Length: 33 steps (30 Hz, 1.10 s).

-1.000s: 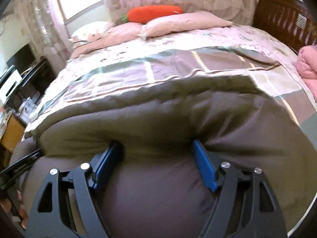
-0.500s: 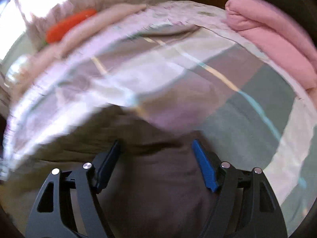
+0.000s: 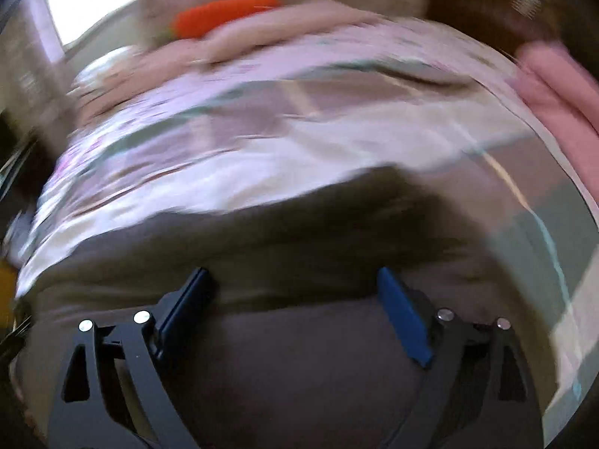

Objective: Fold large clothes

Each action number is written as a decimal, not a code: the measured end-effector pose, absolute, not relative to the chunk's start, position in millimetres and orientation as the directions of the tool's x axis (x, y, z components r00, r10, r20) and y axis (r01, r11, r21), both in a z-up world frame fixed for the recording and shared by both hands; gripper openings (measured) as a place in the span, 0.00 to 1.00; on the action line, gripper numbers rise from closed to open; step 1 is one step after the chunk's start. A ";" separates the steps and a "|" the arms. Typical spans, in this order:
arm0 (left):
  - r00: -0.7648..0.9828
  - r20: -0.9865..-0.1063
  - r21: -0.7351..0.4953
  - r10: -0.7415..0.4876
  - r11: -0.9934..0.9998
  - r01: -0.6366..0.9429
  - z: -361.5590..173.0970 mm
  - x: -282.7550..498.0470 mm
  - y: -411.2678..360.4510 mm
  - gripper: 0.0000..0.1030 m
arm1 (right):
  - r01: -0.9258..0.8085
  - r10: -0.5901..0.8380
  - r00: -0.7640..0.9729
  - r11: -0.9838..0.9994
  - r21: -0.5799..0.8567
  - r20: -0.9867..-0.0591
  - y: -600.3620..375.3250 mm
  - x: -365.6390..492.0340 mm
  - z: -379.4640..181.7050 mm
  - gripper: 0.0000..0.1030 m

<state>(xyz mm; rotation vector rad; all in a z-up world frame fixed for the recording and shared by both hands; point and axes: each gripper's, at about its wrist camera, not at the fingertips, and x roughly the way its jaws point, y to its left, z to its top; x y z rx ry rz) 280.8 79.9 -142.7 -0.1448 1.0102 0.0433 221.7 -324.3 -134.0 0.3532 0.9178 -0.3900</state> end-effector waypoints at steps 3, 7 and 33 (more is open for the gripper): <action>0.487 -0.867 -0.035 0.105 0.962 -0.269 -160.9 284.9 134.8 0.64 | 0.559 -0.238 0.499 0.823 0.099 -0.833 -368.1 208.9 -153.4 0.87; 0.476 -0.877 -0.128 0.070 0.920 -0.372 -151.0 278.9 171.2 0.50 | 0.669 -0.286 0.477 0.732 0.132 -0.831 -396.9 184.8 -149.9 0.85; 0.572 -0.820 0.017 0.008 1.000 0.010 -80.4 163.4 68.0 0.64 | 0.368 -0.121 0.514 0.925 0.090 -0.849 -262.5 84.4 -113.7 0.91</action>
